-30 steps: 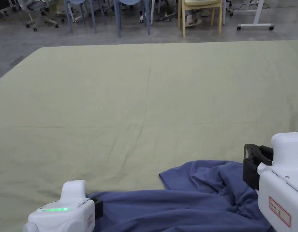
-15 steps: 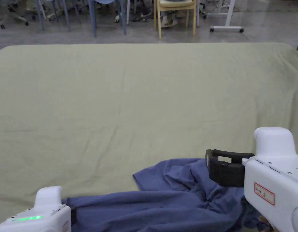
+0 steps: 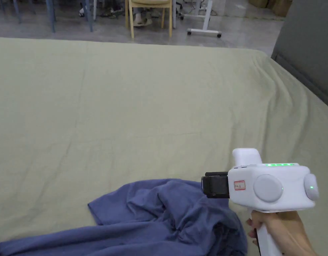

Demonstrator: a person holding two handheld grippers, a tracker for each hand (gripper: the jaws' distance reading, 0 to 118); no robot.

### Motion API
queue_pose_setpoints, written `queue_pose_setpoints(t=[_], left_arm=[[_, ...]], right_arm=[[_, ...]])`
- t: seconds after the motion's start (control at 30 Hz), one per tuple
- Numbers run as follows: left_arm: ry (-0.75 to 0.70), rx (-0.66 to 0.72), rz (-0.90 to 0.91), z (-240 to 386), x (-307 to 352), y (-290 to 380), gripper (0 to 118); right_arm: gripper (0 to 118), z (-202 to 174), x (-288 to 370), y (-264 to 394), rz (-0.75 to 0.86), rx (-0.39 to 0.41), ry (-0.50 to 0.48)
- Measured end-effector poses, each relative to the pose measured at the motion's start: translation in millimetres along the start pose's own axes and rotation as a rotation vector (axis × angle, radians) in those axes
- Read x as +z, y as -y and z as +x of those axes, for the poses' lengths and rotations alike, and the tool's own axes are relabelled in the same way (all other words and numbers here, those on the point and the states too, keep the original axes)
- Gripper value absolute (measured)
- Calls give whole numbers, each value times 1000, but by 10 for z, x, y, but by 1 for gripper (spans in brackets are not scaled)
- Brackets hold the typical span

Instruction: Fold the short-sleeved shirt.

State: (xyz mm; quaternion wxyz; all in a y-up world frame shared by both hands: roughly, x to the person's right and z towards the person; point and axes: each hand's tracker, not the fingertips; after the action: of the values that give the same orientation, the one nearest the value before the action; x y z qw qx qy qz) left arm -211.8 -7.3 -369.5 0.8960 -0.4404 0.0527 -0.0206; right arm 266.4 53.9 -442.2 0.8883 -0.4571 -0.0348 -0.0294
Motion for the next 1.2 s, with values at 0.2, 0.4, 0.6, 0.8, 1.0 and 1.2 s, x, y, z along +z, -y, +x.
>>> queue_pose_setpoints(t=[0.2,0.4,0.6,0.8,1.0,1.2], left_arm=[[4,2,4,12,27,-21,3],[40,39,17,-46,66,-29,3],[38,41,33,-69,73,-42,3],[64,109,96,-128,202,-122,3],[86,129,244,-111,678,-466,3],[102,138,395,-209,1511,-691,3]], right_arm=[[108,-141,-479,147,-134,81,7],[66,-228,-316,301,-70,80,6],[14,-278,-162,363,-11,94,-7],[14,-178,252,339,160,68,26],[14,-50,904,208,328,17,57],[14,21,1855,165,484,14,78]])
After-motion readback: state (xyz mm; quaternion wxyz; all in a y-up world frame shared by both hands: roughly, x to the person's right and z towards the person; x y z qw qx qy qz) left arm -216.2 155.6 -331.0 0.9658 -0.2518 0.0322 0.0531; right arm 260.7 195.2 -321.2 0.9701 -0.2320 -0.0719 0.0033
